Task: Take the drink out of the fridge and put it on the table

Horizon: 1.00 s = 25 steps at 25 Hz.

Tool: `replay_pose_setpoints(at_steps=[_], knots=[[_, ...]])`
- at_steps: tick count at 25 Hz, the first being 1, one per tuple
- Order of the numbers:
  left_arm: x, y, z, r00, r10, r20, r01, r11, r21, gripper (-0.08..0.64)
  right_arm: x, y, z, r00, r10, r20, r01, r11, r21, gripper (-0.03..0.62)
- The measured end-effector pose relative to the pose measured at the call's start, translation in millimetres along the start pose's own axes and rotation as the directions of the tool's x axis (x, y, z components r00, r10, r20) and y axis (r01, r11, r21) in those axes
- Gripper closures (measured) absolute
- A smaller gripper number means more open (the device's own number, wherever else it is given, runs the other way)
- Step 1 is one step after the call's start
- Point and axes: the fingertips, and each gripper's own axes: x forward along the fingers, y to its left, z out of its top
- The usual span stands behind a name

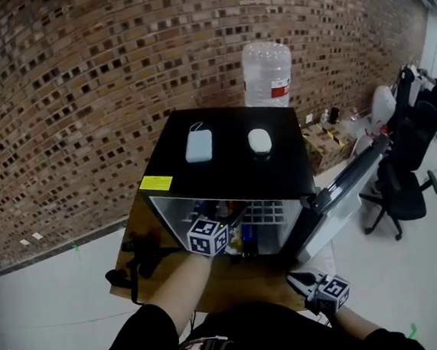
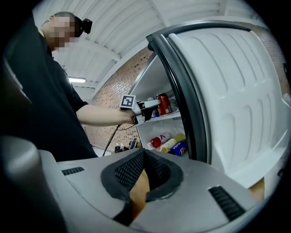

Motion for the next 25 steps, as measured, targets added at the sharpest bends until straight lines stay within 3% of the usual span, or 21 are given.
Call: replay_pose_setpoints(at_steps=[3,9,14,25], knots=[[14.3,9.6,4.0,1.0,0.024,-0.002,-0.024,1.0,-0.004,0.172,0.0,-7.6,-5.2,1.0,-0.023,0.002,0.023,1.0,0.02,0.595],[39.5,9.9,10.9,1.0,0.005,0.002,-0.005,1.0,0.003,0.173,-2.2,-10.4,-6.4,0.999,-0.044,-0.015,0.044,0.999,0.023,0.595],[47.7,8.1,11.6,1.0,-0.003,-0.014,0.004,0.998,0.065,0.239,-12.1,-14.3,-6.0,0.997,-0.072,-0.016,0.072,0.997,0.033,0.595],[9.9,-12.8,5.7,0.998,-0.052,-0.029,0.055,0.992,0.115,0.238,-12.4,-19.5,-3.2,0.999,-0.037,0.001,0.037,0.999,0.035,0.595]])
